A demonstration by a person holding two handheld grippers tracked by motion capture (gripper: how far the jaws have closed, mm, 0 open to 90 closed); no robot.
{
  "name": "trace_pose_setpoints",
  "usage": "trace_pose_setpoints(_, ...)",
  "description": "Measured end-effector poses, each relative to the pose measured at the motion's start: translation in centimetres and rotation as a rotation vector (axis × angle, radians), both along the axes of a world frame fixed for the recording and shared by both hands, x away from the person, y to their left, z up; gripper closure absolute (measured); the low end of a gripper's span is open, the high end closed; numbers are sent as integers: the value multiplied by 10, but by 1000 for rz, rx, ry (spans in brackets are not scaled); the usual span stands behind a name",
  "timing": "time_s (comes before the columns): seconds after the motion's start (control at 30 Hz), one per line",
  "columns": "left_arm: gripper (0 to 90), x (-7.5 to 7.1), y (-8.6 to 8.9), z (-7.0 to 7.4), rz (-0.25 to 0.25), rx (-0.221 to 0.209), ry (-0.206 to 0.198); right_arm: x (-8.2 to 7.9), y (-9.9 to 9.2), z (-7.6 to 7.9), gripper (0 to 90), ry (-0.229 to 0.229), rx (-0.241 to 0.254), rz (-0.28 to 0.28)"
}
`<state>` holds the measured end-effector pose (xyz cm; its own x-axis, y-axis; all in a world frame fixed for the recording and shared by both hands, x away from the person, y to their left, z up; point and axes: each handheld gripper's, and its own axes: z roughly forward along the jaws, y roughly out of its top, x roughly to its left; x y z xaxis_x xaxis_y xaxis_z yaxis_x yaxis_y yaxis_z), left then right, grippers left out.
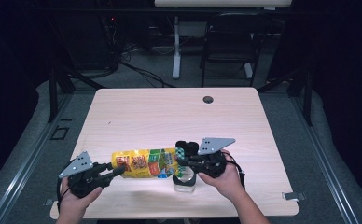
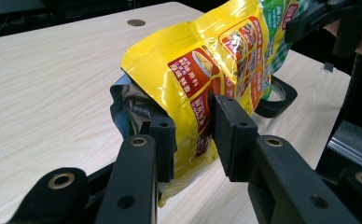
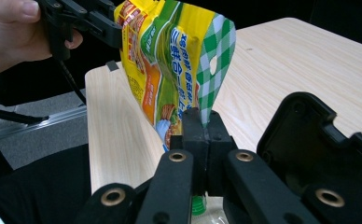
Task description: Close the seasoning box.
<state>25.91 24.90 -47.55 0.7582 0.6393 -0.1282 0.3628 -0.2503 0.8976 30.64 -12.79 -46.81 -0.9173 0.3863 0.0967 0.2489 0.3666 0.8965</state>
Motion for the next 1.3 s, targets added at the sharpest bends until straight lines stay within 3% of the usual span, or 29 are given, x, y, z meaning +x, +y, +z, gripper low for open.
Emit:
trace_pose_setpoints(0.6, 707, 0, -7, 12, -5, 39, -5, -2, -8, -8, 900, 12, 64, -8)
trace_pose_setpoints(1.3, 713, 0, -13, 24, -25, 74, -15, -6, -13, -12, 900, 12, 75, -30)
